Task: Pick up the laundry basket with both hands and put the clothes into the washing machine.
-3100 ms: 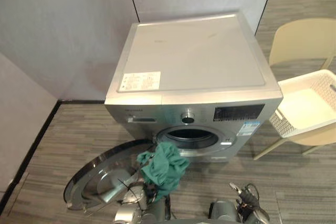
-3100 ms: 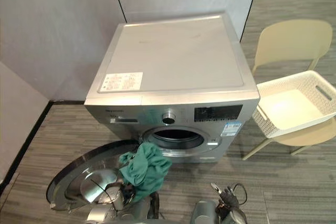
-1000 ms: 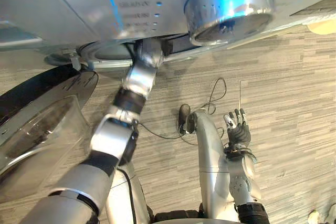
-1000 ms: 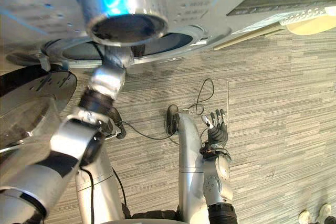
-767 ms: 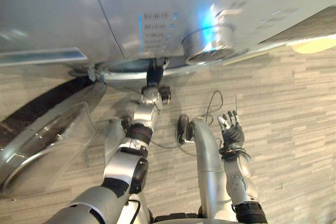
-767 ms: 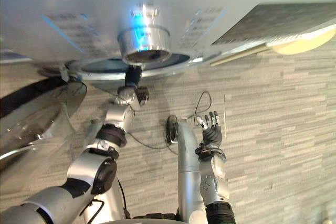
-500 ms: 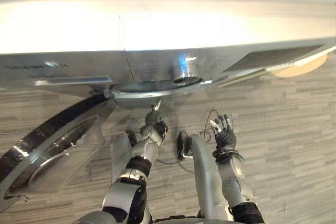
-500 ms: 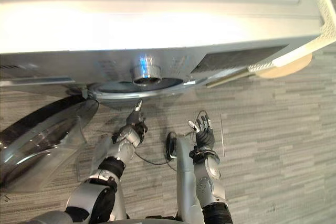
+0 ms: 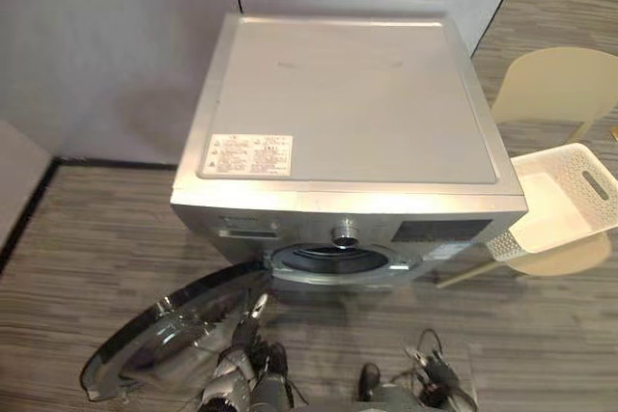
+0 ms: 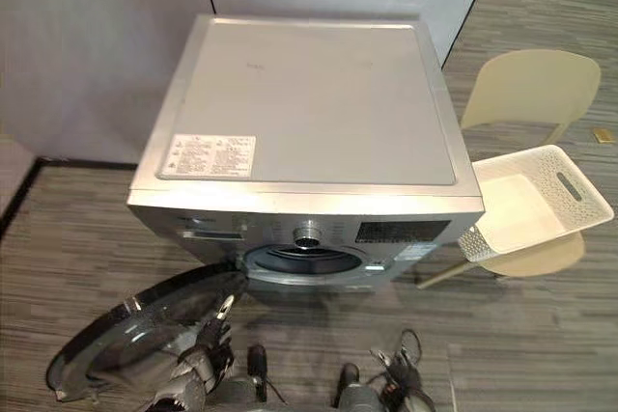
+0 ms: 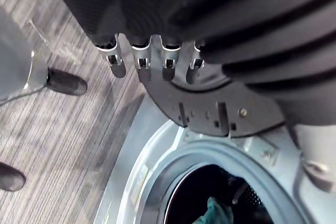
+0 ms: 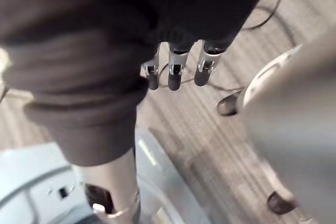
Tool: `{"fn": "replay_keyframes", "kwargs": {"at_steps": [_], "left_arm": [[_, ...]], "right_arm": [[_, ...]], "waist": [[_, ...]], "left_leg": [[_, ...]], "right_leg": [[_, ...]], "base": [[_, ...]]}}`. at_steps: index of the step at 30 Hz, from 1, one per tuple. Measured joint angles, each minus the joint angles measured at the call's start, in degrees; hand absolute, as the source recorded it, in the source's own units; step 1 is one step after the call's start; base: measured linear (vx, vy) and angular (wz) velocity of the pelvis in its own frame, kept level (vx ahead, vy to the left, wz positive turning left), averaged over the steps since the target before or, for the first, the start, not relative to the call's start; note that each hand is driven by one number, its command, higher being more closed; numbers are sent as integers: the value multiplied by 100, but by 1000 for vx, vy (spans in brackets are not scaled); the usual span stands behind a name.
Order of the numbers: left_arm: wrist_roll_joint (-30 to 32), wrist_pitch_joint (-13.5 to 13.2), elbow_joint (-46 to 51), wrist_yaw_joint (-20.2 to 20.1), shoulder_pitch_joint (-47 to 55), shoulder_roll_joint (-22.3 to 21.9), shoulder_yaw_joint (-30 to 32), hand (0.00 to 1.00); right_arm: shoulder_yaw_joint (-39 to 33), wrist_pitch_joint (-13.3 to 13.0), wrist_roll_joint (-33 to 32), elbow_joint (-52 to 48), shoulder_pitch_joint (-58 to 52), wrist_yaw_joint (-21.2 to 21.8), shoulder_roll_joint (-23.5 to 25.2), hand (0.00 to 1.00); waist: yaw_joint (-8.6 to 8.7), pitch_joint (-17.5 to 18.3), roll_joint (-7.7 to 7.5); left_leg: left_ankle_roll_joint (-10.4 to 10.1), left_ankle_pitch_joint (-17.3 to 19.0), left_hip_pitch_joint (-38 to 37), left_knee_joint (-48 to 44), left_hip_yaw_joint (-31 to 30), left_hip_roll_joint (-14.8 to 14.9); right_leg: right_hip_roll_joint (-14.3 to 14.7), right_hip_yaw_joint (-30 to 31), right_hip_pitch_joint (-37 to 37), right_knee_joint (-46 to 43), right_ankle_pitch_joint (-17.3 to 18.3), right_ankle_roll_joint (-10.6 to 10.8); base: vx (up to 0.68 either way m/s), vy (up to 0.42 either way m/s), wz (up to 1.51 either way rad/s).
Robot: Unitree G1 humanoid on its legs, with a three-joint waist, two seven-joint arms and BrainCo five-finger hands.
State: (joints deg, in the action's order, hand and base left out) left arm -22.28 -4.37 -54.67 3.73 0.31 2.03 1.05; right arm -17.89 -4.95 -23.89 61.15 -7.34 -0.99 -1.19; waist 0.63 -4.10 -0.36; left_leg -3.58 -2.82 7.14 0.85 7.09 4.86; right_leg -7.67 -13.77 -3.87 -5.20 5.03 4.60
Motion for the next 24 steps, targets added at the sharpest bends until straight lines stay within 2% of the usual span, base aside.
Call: {"fn": "replay_keyframes", "kwargs": {"at_steps": [3, 6, 8, 12, 15, 16, 17, 18, 19, 20, 21, 22, 23, 24], "left_arm": [[316, -70, -221, -27, 251, 5, 590, 0], [466, -21, -696, -120, 342, 4, 1269, 0], [565, 15, -786, -140, 367, 45, 1326, 0], [745, -1, -817, -140, 480, -19, 1495, 0], [755, -7, -621, -124, 470, -90, 1434, 0], [745, -7, -508, -114, 482, -100, 1348, 0], [723, -3, -362, -110, 299, -11, 1200, 0], [723, 11, -285, -97, 152, -66, 1159, 0], [723, 12, -245, -93, 144, -65, 1072, 0], [712, 21, -153, -91, 200, -102, 911, 0], [672, 10, 57, -73, 278, -188, 621, 0], [663, -4, 127, -59, 232, -153, 550, 0], [651, -8, 146, -42, 201, -139, 556, 0], [651, -8, 146, -42, 201, -139, 556, 0]], "right_arm": [[-591, 158, 147, 271, -203, 24, 31, 0], [-823, 279, 203, 319, -334, 127, 109, 0], [-812, 306, 265, 325, -298, 132, 106, 0], [-333, 286, 432, 321, -18, 218, -25, 0], [205, 289, 432, 314, 144, 241, -243, 0], [213, 296, 429, 300, 215, 242, -260, 0], [208, 267, 427, 310, 449, 241, -219, 0], [242, 260, 423, 291, 781, 231, -309, 0], [268, 256, 422, 267, 894, 229, -415, 0], [392, 255, 420, 224, 1049, 217, -500, 0], [533, 242, 346, 124, 1139, 170, -622, 0], [570, 225, 305, 158, 1122, 151, -580, 0], [578, 237, 282, 199, 1107, 134, -541, 0], [578, 237, 282, 199, 1107, 134, -541, 0]], "waist": [[12, 117, 19], [20, 256, -108], [11, 254, -117], [-14, 266, -58], [-5, 264, 18], [11, 284, 56], [-14, 145, -38], [-144, -104, 52], [-196, -124, 130], [-200, -111, 331], [-102, -43, 406], [-20, 56, 122], [9, 121, 13], [9, 121, 13]], "left_leg": [[5, -177, -430, 459, -1, -31], [8, -168, -630, 461, 4, -37], [8, -168, -751, 461, 20, -70], [15, -172, -863, 480, -195, -115], [81, -361, -347, 219, -908, -243], [34, -406, -124, 117, -1190, -294], [146, -84, 323, -618, -1129, -321], [566, 823, 1037, -2972, -578, -73], [715, 983, 1224, -3861, -367, 146], [745, 931, 1270, -4604, -108, 561], [750, 848, 1176, -4265, 81, 292], [490, 841, 989, -3677, -185, 11], [652, 964, 913, -3628, -211, -38], [652, 964, 913, -3628, -211, -38]], "right_leg": [[38, -35, 300, 197, -36, 22], [58, -21, 498, 288, -37, 22], [60, -13, 624, 298, -38, 21], [58, -160, 814, 316, -37, 28], [-52, -858, 692, -25, 119, 46], [-61, -1066, 552, -199, 162, -71], [-328, -1359, 346, -478, 240, -133], [-453, -1514, 295, -905, 283, -194], [-481, -1531, 255, -1140, 301, -225], [-524, -1541, 241, -1573, 316, -249], [-566, -1481, 98, -1803, 556, -99], [-607, -1274, -45, -1612, 574, -144], [-625, -1230, -57, -1478, 443, -271], [-625, -1230, -57, -1478, 443, -271]], "base": [[12, 6, 1], [-3, -1, -1], [0, 0, 0], [-85, 8, 19], [-94, 1, 111], [-91, -14, 161], [-115, 44, 121], [-106, 90, 84], [-115, 121, 26], [-133, 135, 40], [-158, 112, 64], [-187, 44, 76], [-112, -15, 40], [-63, -12, 14]]}}
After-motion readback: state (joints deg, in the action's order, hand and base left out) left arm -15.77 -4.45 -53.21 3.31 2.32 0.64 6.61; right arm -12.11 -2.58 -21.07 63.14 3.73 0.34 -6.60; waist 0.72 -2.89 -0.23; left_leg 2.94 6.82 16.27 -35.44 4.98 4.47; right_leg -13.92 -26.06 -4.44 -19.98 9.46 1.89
